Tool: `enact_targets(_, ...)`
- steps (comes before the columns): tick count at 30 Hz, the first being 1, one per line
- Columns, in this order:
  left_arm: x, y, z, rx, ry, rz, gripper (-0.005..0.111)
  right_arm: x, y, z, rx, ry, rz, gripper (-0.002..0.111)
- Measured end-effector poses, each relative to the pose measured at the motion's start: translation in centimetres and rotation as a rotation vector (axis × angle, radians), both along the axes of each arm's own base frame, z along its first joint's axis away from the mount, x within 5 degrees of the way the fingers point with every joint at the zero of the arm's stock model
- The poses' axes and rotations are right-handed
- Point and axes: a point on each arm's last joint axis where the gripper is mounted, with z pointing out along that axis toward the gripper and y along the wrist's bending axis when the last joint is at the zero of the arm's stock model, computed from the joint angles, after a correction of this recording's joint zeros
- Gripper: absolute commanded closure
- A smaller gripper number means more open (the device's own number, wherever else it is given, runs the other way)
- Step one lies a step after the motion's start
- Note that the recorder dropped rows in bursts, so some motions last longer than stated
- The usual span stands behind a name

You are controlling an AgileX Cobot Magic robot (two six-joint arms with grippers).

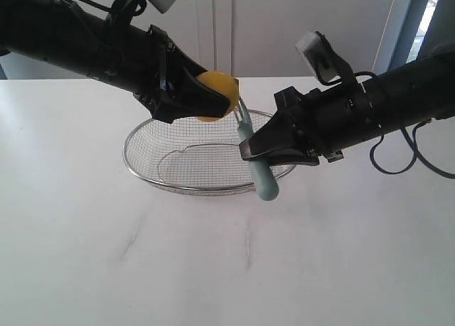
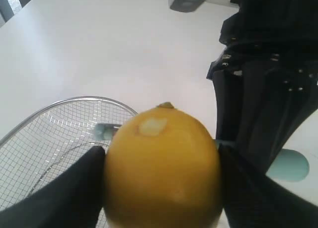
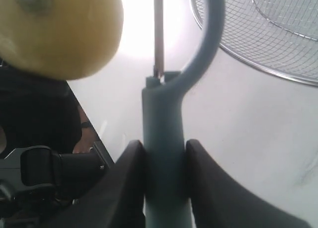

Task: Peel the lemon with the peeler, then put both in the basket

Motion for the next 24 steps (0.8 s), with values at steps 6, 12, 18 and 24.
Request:
enact_targets(6, 0.0, 0.0, 0.0, 0.0, -0.002, 0.003, 0.107, 0.0, -0.8, 0.5, 0.009, -0.009, -0.016, 0.108)
enact_targets(12, 0.1, 0.0, 0.0, 0.0, -0.005, 0.006, 0.107, -0.4, -1.0, 1.4, 0.027, -0.025, -0.009, 0.108)
enact_targets(18, 0.1, 0.0, 0.0, 0.0, -0.008, 0.013, 0.107, -1.0, -1.0, 2.6, 0.034, -0.061, -0.005, 0.108)
enact_targets(24, 0.2, 0.0, 0.0, 0.0, -0.014, 0.023, 0.107, -1.3, -1.1, 3.2, 0.037, -0.081, -0.005, 0.108)
